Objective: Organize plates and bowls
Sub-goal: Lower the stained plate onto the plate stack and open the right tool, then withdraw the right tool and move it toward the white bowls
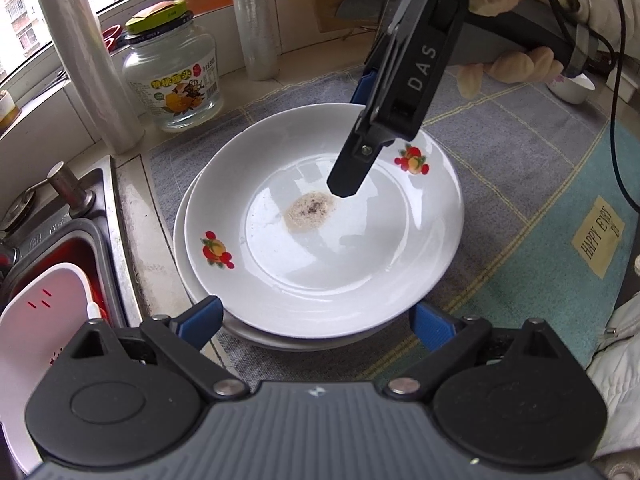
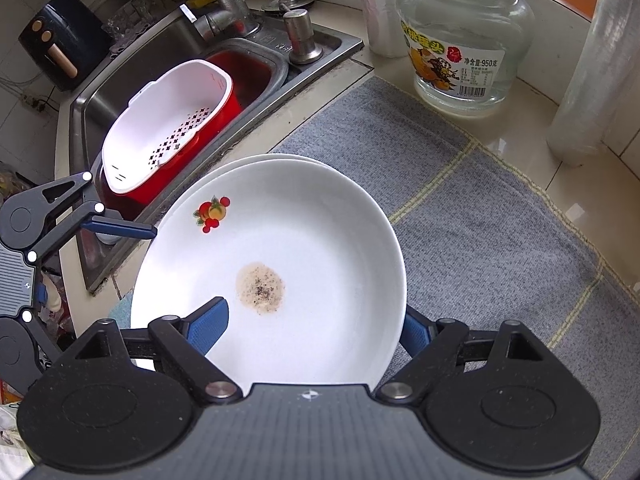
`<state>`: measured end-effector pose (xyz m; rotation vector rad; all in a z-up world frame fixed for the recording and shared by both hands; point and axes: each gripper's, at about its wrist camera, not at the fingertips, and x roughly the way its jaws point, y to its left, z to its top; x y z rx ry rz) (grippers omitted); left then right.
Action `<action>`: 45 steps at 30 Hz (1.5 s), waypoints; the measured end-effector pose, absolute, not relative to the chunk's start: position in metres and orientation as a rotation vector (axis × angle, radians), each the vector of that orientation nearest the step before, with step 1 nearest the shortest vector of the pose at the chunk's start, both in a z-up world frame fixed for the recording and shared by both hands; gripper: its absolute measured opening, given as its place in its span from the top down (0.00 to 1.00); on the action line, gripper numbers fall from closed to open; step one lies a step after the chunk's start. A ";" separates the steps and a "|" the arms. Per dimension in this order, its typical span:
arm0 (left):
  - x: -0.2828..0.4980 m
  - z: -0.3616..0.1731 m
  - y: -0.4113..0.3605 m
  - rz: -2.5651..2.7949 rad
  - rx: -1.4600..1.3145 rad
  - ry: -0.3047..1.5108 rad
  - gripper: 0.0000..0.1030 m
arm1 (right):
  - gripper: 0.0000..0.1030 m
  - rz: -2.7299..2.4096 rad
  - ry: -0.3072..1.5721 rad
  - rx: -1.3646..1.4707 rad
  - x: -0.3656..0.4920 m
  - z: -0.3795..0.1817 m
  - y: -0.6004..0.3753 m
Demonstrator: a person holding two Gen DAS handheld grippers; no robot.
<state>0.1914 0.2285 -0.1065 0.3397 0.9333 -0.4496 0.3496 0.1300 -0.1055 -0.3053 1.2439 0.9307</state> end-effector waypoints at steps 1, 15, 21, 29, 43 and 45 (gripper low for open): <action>0.190 -0.106 0.229 -0.448 0.342 0.932 0.04 | 0.12 0.931 1.239 -0.308 0.349 -0.105 0.130; 0.182 -0.093 0.230 -0.372 0.298 0.846 0.03 | 0.00 0.904 1.137 -0.340 0.327 -0.094 0.126; 0.179 -0.090 0.232 -0.300 0.249 0.816 0.03 | 0.00 0.824 1.016 -0.390 0.307 -0.094 0.118; 0.176 -0.086 0.231 -0.097 0.199 0.747 0.03 | 0.00 0.642 0.890 -0.324 0.273 -0.103 0.097; 0.178 -0.078 0.181 -0.166 0.164 0.673 0.03 | 0.00 0.233 0.782 -0.276 0.209 -0.099 0.031; 0.174 -0.079 0.171 -0.180 0.141 0.677 0.03 | 0.00 0.208 0.781 -0.256 0.202 -0.097 0.014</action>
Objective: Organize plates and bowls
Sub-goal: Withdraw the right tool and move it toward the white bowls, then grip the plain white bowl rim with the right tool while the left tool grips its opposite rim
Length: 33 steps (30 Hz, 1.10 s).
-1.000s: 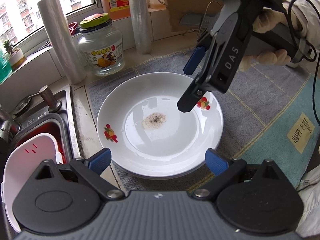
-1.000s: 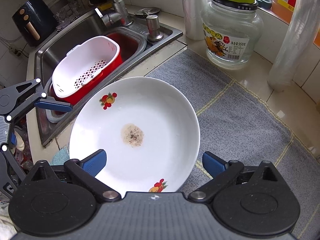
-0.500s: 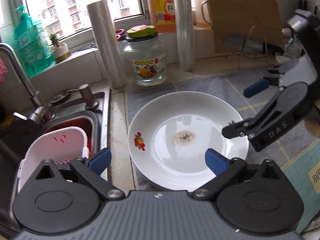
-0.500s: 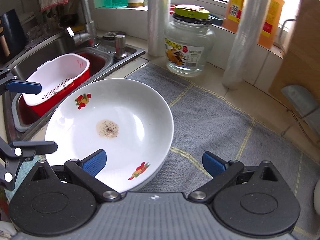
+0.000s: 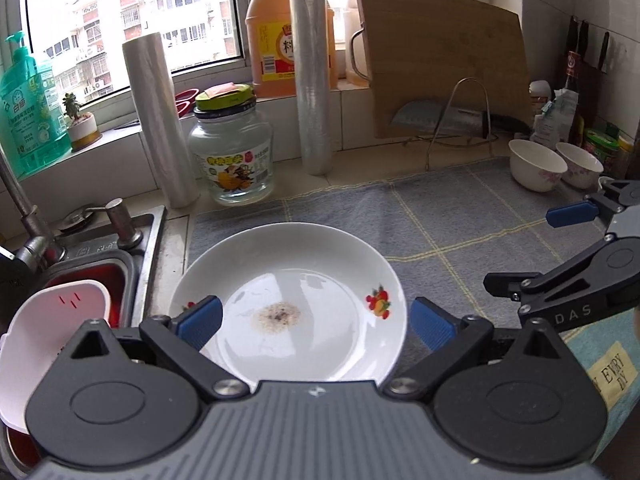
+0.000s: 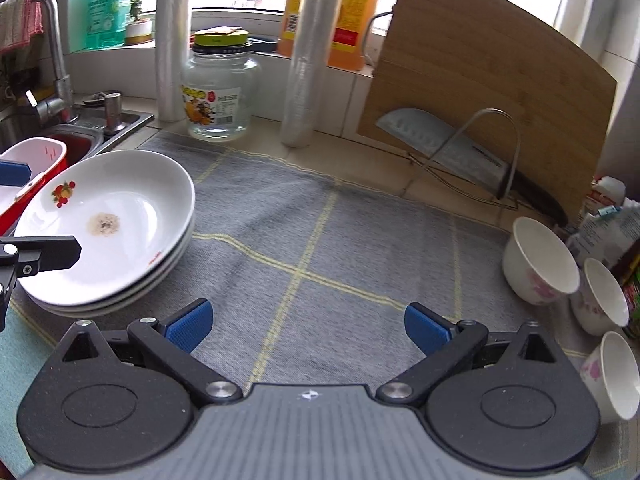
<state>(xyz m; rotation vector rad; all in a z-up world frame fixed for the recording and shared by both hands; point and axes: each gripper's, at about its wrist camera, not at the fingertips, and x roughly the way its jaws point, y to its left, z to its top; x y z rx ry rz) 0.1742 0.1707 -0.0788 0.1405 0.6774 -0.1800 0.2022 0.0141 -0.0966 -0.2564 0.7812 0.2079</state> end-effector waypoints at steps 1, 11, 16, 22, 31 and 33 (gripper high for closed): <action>0.172 -0.079 0.165 -0.187 0.134 0.677 0.03 | 0.00 0.203 0.784 -0.244 0.199 -0.095 0.006; 0.151 -0.080 0.074 -0.140 0.102 0.701 0.03 | 0.00 0.242 0.740 -0.199 0.170 -0.090 -0.100; 0.142 -0.079 0.021 -0.103 0.084 0.703 0.03 | 0.00 0.265 0.735 -0.191 0.163 -0.093 -0.156; 0.144 -0.070 -0.018 -0.135 0.110 0.702 0.03 | 0.00 0.261 0.716 -0.168 0.160 -0.089 -0.199; 0.185 -0.083 -0.047 -0.348 0.135 0.661 0.03 | 0.00 0.059 0.724 -0.137 0.173 -0.083 -0.239; 0.194 -0.089 -0.055 -0.407 0.138 0.666 0.03 | 0.00 0.034 0.723 -0.158 0.172 -0.080 -0.247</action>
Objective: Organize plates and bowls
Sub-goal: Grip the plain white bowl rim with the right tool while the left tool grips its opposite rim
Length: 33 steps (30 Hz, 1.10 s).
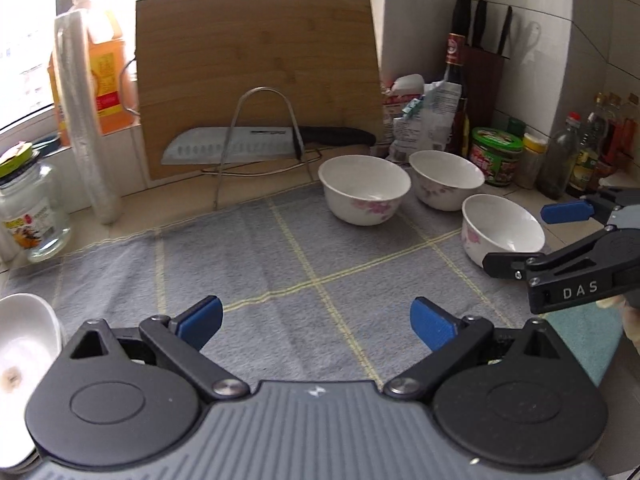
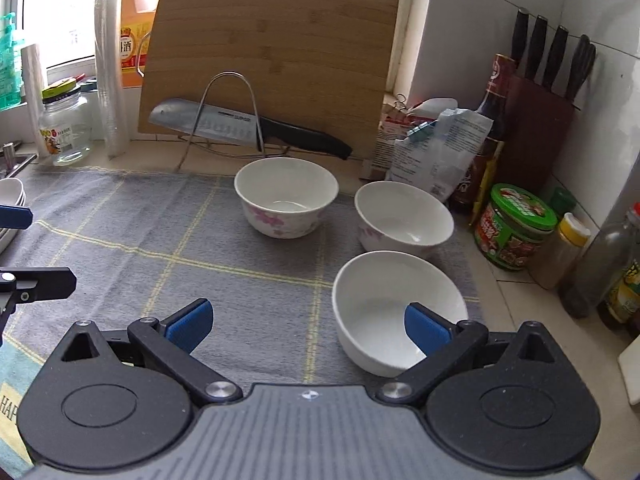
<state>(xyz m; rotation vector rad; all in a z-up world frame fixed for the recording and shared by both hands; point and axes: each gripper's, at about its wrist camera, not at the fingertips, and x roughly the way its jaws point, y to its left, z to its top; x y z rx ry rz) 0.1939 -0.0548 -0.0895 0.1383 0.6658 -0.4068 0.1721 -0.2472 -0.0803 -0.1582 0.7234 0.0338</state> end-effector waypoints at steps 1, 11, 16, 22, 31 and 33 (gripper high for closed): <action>0.198 -0.092 -0.061 -0.424 0.148 0.674 0.03 | 0.00 0.011 0.726 -0.176 0.172 -0.080 -0.251; 0.212 -0.107 -0.112 -0.553 0.243 0.682 0.03 | 0.00 0.018 0.785 -0.164 0.178 -0.099 -0.306; 0.220 -0.115 -0.138 -0.602 0.231 0.725 0.03 | 0.00 0.156 0.794 -0.150 0.182 -0.107 -0.334; 0.232 -0.124 -0.174 -0.714 0.334 0.736 0.03 | 0.00 0.342 0.818 -0.176 0.194 -0.116 -0.364; 0.246 -0.140 -0.218 -0.854 0.532 0.683 0.06 | 0.00 0.530 0.865 -0.326 0.216 -0.126 -0.388; 0.250 -0.144 -0.225 -0.871 0.554 0.679 0.08 | 0.01 0.581 0.867 -0.367 0.220 -0.126 -0.387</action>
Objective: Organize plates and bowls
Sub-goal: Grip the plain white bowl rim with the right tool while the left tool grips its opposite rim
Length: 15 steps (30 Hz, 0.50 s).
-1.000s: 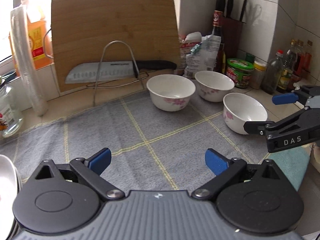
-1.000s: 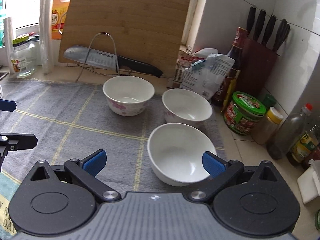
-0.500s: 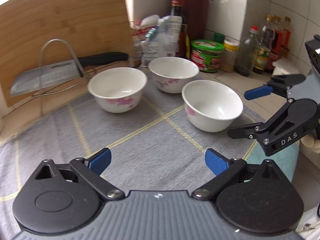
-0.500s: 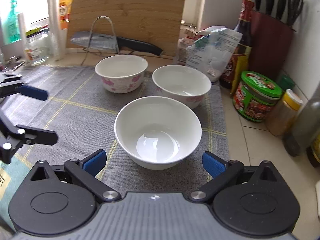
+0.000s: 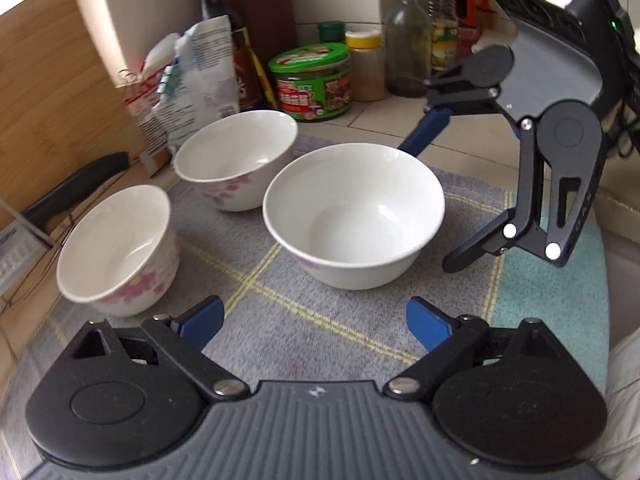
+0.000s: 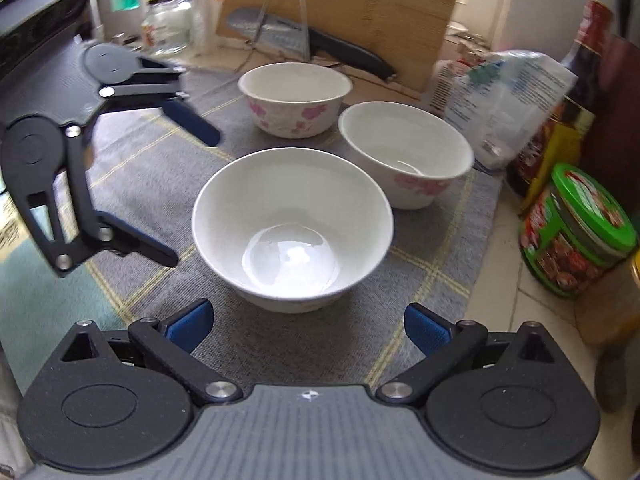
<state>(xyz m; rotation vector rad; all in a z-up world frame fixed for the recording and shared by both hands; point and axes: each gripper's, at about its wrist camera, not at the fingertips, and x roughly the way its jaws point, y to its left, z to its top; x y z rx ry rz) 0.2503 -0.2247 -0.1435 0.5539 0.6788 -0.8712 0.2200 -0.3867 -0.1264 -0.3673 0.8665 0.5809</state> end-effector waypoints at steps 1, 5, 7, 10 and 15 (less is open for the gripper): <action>0.253 -0.144 -0.227 -0.883 0.557 0.681 0.08 | 0.01 0.597 0.864 -0.386 0.221 -0.127 -0.385; 0.257 -0.143 -0.234 -0.920 0.585 0.665 0.09 | 0.04 0.665 0.855 -0.432 0.226 -0.127 -0.383; 0.258 -0.142 -0.237 -0.938 0.602 0.653 0.09 | 0.04 0.695 0.848 -0.449 0.227 -0.126 -0.383; 0.259 -0.145 -0.242 -0.946 0.625 0.637 0.09 | 0.05 0.718 0.839 -0.479 0.231 -0.125 -0.383; 0.262 -0.151 -0.244 -1.020 0.660 0.620 0.10 | 0.08 0.719 0.822 -0.522 0.228 -0.120 -0.379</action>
